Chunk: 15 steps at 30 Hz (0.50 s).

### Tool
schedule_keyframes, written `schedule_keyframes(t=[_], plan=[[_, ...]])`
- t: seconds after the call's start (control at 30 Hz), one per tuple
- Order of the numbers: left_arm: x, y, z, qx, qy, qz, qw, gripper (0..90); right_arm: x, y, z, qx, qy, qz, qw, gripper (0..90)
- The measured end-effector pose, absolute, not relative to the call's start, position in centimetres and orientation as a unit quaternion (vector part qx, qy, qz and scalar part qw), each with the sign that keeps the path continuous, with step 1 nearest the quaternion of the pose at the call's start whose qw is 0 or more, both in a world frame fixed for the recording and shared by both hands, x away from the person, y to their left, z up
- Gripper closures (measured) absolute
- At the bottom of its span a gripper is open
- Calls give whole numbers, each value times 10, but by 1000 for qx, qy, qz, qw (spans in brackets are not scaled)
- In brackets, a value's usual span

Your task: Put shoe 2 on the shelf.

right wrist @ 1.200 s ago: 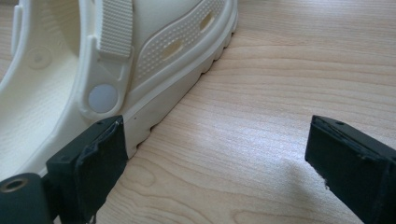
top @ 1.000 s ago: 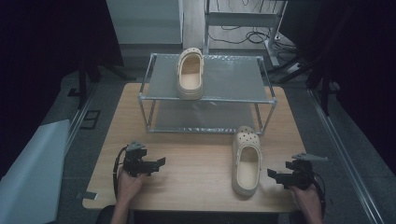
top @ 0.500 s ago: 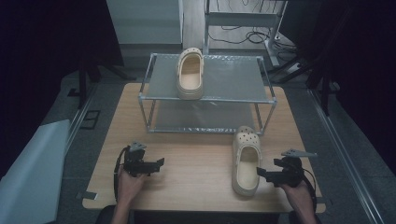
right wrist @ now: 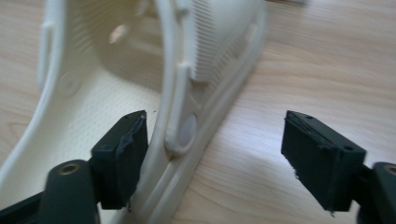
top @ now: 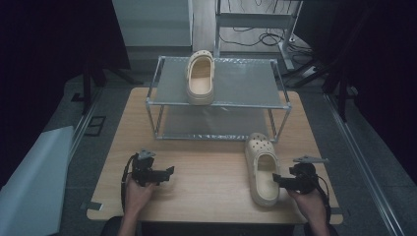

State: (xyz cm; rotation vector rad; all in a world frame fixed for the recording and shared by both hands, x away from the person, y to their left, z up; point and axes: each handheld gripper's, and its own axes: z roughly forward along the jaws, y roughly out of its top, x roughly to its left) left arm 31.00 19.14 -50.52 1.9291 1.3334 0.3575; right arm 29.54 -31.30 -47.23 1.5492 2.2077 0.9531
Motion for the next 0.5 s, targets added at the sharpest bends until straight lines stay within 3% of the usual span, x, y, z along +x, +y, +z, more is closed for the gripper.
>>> schedule_keyframes(t=[0.23, 0.5], plan=[[312, 190, -506, 755, 520, 137, 376, 12, 296, -353, -473, 593, 723, 326, 140, 304], [314, 185, -507, 763, 513, 134, 370, 13, 302, -351, -465, 588, 724, 343, 116, 326]])
